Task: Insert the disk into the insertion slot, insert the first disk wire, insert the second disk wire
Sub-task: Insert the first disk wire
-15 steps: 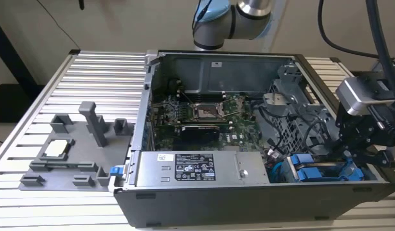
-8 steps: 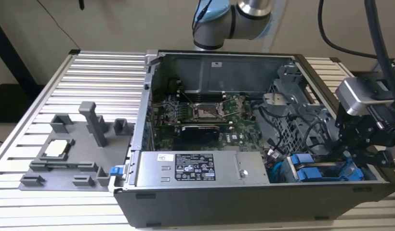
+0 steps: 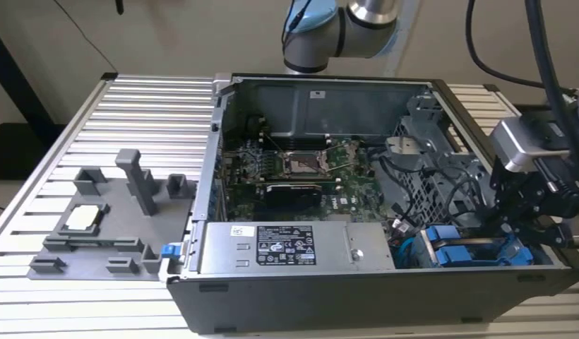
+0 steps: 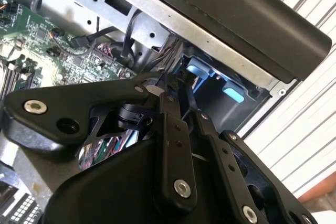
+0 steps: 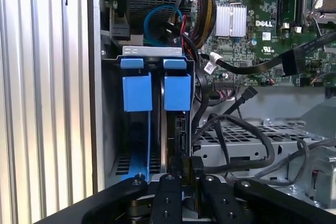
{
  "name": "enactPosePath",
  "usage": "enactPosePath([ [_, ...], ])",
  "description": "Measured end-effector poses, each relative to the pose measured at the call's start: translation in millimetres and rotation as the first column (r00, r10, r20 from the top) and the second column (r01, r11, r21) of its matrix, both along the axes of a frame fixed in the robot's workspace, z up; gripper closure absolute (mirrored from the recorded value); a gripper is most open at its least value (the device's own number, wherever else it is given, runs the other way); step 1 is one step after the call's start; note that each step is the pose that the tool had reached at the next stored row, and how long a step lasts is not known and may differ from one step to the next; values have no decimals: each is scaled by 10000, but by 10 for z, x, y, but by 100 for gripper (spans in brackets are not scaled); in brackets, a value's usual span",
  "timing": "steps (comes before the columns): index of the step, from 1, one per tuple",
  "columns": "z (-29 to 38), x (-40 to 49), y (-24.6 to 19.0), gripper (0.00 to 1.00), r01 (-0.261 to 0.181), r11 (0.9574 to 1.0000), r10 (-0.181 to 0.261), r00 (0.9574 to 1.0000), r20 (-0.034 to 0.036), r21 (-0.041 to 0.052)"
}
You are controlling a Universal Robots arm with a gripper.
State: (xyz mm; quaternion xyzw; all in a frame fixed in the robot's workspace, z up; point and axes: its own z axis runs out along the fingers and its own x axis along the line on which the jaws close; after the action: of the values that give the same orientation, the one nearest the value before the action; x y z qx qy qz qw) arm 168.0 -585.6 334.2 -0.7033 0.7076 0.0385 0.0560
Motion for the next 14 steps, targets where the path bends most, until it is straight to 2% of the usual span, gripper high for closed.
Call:
enactPosePath([
  [9, -28, 0, 1, 81, 33, 10000, -33, 10000, 2, 7],
  [11, -33, 0, 0, 80, 33, 10000, -33, 10000, 0, 12],
  [12, -30, 0, 1, 73, 33, 10000, -33, 10000, 0, 3],
  [14, -12, 0, 0, 73, 33, 10000, -33, 10000, 1, -7],
])
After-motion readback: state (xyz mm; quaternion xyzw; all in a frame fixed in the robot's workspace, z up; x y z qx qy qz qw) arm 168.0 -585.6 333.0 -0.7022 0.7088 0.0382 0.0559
